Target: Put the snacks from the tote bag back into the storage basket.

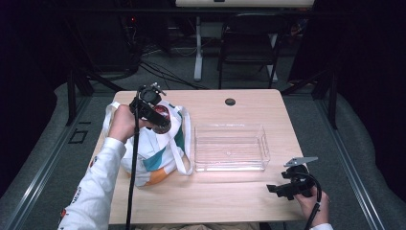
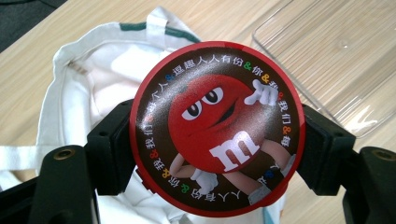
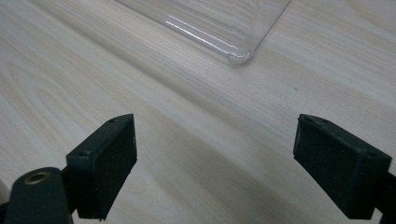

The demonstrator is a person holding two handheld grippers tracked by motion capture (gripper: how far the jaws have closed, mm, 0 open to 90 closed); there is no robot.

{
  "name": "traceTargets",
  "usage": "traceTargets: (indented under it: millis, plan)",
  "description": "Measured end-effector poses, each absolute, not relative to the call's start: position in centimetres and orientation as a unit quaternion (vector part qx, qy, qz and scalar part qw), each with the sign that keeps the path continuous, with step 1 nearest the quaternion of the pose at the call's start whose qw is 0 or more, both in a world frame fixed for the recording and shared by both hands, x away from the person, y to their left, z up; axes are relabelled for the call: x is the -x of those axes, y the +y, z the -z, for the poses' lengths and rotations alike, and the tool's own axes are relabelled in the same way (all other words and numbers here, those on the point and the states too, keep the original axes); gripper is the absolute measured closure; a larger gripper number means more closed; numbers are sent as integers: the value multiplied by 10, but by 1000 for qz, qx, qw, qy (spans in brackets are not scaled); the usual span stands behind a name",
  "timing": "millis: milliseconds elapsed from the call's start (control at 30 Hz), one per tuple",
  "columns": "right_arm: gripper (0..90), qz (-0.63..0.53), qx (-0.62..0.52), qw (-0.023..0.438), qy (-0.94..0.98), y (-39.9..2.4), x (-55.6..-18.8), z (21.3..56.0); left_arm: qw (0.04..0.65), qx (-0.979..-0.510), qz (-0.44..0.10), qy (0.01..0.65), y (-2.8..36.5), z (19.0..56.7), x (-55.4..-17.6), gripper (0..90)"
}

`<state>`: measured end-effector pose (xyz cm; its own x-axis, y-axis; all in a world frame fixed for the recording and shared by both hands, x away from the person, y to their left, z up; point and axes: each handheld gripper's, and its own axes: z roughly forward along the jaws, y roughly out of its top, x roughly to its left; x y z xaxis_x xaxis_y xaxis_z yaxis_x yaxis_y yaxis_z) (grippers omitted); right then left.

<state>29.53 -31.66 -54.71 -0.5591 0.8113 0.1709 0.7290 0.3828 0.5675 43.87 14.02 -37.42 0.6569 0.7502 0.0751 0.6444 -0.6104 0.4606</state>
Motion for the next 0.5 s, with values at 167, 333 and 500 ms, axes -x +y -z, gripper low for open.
traceTargets:
  millis: [167, 333, 500]
  plan:
    - [132, -304, -465, 68, 829, -317, -295, 547, 203, -893, -128, 380, 126, 372, -438, 256]
    - [133, -305, -464, 69, 829, -317, -295, 547, 206, -900, -124, 364, 111, 371, -438, 257]
    - [133, -305, -466, 70, 828, -317, -295, 547, 207, -905, -117, 352, 97, 373, -437, 257]
